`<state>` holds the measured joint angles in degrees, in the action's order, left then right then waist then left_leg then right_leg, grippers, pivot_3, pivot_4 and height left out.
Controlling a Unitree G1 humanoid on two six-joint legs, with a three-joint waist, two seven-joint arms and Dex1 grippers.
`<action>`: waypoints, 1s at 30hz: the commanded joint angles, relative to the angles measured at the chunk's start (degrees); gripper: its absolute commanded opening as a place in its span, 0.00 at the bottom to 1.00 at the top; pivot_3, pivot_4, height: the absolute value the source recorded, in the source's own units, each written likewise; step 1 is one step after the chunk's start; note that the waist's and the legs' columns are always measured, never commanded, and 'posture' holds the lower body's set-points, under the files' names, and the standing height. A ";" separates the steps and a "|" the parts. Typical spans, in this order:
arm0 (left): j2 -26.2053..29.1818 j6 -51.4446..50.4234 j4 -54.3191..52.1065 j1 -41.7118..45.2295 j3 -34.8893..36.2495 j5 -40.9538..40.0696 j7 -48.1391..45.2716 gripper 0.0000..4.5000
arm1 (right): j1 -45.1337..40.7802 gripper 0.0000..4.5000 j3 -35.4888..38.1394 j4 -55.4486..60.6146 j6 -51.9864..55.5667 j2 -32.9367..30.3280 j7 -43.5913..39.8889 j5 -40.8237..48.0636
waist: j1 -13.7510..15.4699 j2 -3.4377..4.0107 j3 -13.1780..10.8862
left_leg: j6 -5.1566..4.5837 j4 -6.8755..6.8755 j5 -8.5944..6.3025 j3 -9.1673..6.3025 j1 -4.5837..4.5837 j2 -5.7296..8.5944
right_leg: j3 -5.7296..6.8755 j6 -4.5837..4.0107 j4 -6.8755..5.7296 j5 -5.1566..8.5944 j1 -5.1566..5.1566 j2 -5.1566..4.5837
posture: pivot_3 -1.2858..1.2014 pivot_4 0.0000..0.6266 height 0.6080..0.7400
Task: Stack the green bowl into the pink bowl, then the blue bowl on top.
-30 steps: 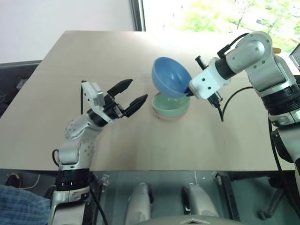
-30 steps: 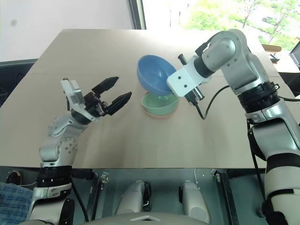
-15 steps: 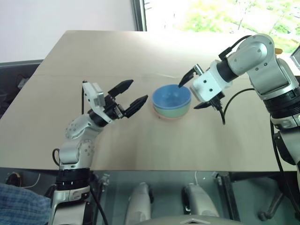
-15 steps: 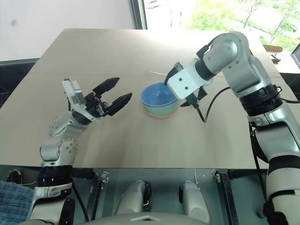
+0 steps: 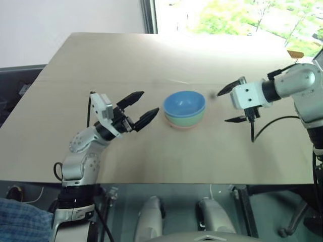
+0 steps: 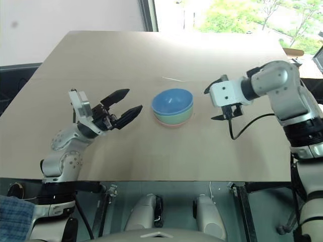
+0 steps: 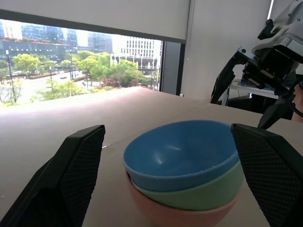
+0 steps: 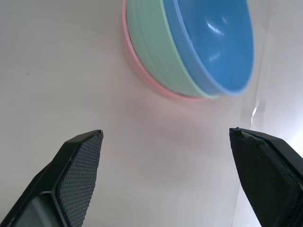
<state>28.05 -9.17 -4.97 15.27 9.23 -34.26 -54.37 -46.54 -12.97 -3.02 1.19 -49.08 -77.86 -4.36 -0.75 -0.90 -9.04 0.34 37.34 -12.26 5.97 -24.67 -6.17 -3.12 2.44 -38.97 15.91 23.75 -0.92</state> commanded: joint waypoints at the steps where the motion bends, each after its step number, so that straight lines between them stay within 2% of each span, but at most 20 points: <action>1: 1.67 -1.33 -2.00 -0.85 -0.54 1.29 0.11 1.00 | 6.39 1.00 6.58 5.22 3.48 0.19 7.34 2.10 | 0.03 -0.01 0.01 | 0.00 0.00 0.00 -0.02 0.00 0.00 | 0.02 0.00 0.00 0.00 -0.01 0.00 | 0.52 0.24 1.00; 5: 4.29 -6.83 -1.02 -0.49 -1.43 3.71 3.13 1.00 | 17.01 1.00 14.13 10.14 8.65 4.15 16.05 6.48 | 0.16 -0.04 0.03 | 0.00 0.03 0.00 -0.06 0.00 0.00 | 0.05 0.00 0.01 0.00 -0.06 -0.01 | 0.52 0.24 1.00; 8: 5.42 -8.40 -0.67 -0.48 -0.95 4.54 4.01 1.00 | 25.97 1.00 22.82 12.29 15.64 8.85 21.99 13.51 | 0.16 -0.04 0.03 | 0.00 0.05 0.00 -0.11 -0.01 0.01 | 0.08 0.01 0.00 0.00 -0.09 0.00 | 0.52 0.24 1.00; 11: 6.03 -8.60 -1.07 -1.67 -0.55 4.92 3.83 1.00 | 34.06 1.00 28.98 14.66 18.78 10.72 22.76 19.85 | 0.61 -0.11 0.07 | 0.01 0.04 0.00 -0.19 -0.01 0.02 | 0.15 0.01 0.08 0.00 -0.19 -0.01 | 0.52 0.24 1.00; 17: 6.71 -7.23 -0.60 -4.01 -0.04 7.25 4.47 1.00 | 46.67 1.00 33.89 13.66 10.98 13.48 21.50 24.86 | 0.11 -0.11 0.08 | -0.22 0.02 -0.13 -0.18 0.07 0.04 | 0.10 0.02 0.01 0.00 -0.19 0.00 | 0.52 0.24 1.00; 24: 6.71 -2.32 1.07 -6.67 0.62 10.96 5.49 1.00 | 52.23 1.00 35.89 6.62 0.23 14.76 16.84 28.44 | 0.04 -0.12 0.09 | -0.22 0.05 -0.13 -0.19 0.16 0.04 | 0.09 0.03 0.03 0.00 -0.30 0.01 | 0.52 0.24 1.00; 30: 6.56 -1.14 -0.39 -8.08 0.99 11.33 5.84 1.00 | 51.62 1.00 35.26 5.83 -3.11 14.82 15.07 31.44 | 0.03 -0.11 0.10 | -0.22 0.05 -0.14 -0.20 0.17 0.04 | 0.09 0.03 0.01 0.00 -0.30 0.01 | 0.52 0.24 1.00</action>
<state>34.22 -11.58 -3.31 7.77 8.65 -22.66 -48.70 5.85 21.10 1.70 -0.42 -34.00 -62.54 25.36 -0.72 -1.01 -8.94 0.12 37.39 -12.40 5.76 -24.50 -6.13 -3.03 2.47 -38.95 15.91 23.45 -0.91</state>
